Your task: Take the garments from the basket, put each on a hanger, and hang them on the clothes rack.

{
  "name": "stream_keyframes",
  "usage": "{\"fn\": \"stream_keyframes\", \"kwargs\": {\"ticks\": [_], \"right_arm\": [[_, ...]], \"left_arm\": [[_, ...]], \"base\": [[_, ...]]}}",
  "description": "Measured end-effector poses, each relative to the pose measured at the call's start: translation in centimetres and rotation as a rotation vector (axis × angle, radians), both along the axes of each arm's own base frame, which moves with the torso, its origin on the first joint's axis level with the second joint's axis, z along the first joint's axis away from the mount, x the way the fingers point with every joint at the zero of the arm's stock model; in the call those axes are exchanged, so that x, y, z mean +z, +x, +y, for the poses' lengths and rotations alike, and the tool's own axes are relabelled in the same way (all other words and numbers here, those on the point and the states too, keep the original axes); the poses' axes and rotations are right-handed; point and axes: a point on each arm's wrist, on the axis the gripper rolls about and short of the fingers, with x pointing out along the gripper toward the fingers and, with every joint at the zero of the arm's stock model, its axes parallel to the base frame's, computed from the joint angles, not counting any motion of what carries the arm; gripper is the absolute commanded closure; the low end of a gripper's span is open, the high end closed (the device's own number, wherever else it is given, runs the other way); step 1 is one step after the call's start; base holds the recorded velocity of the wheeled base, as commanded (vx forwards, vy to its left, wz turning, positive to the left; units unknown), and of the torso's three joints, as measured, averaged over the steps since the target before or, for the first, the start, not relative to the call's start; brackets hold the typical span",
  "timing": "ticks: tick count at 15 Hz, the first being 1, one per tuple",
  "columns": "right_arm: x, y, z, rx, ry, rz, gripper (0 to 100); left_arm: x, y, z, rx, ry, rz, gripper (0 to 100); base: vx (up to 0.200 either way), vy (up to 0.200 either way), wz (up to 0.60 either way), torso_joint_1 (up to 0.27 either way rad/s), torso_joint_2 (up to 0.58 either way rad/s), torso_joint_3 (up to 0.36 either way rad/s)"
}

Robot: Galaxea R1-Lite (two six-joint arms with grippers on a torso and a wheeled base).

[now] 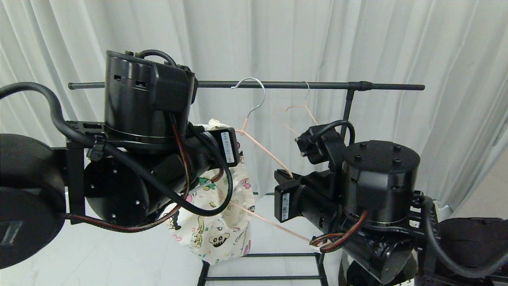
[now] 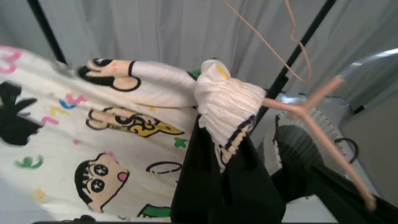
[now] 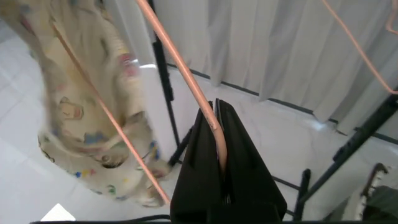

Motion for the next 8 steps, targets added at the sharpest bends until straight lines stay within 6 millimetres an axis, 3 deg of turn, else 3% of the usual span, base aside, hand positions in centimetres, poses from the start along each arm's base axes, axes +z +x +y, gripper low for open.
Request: {"fn": "stream_keyframes", "kwargs": {"ticks": [4, 8], "right_arm": [[-0.8, 0.2, 0.7, -0.01, -0.01, 0.015, 100], [-1.0, 0.7, 0.6, -0.067, -0.012, 0.015, 100]], "left_arm": [[0.2, -0.8, -0.5, -0.097, -0.015, 0.011, 100], [-0.3, -1.1, 1.7, -0.112, 0.088, 0.008, 100]], "base": [[0.0, 0.0, 0.0, 0.0, 0.0, 0.0], [0.0, 0.0, 0.0, 0.0, 0.0, 0.0]]}}
